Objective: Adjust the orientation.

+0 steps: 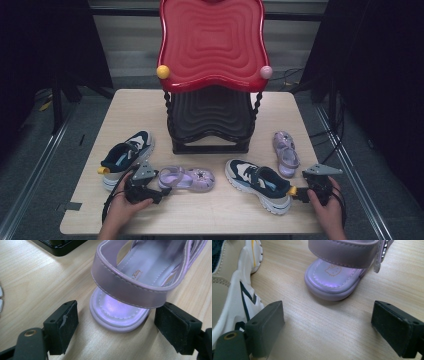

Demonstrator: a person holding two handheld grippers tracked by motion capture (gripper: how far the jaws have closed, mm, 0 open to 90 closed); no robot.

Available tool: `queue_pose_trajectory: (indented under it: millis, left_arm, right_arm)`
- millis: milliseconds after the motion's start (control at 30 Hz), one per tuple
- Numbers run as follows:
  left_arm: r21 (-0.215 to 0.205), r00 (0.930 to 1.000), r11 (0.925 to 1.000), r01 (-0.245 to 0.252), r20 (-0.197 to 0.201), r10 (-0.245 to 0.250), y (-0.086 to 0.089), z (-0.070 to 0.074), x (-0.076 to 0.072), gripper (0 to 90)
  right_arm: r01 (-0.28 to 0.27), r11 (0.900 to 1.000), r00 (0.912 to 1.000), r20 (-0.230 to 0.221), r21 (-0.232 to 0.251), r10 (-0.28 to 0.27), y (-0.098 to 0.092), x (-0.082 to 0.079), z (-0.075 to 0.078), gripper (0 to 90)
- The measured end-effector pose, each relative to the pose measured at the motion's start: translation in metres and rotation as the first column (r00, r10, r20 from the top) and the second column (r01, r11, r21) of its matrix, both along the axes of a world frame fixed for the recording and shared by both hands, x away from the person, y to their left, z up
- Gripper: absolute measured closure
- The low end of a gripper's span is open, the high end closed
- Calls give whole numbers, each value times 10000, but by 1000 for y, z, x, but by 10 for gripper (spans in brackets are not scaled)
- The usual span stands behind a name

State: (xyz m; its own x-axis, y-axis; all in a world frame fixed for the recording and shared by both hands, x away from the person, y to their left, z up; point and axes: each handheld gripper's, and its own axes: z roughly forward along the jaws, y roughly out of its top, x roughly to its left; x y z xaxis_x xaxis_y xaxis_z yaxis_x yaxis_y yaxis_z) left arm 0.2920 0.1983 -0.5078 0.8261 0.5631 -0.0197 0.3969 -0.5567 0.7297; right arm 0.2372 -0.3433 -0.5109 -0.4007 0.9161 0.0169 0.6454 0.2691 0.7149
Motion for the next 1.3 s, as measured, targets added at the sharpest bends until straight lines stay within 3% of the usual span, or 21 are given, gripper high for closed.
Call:
queue_pose_trajectory:
  millis: [967,1100,1300]
  left_arm:
    - [-3,9999,10000,59,91,-58,-1,0,-3,193]
    - [-253,9999,9996,149,-13,-150,-4,2,-4,185]
    - [-125,9996,9996,251,-82,-252,-10,2,-5,153]
  right_arm:
    - [-64,10000,10000,14,-14,64,0,-1,0,105]
    - [-63,10000,10000,9,-11,63,0,-1,0,105]
    - [-63,10000,10000,9,-13,63,0,-1,0,105]
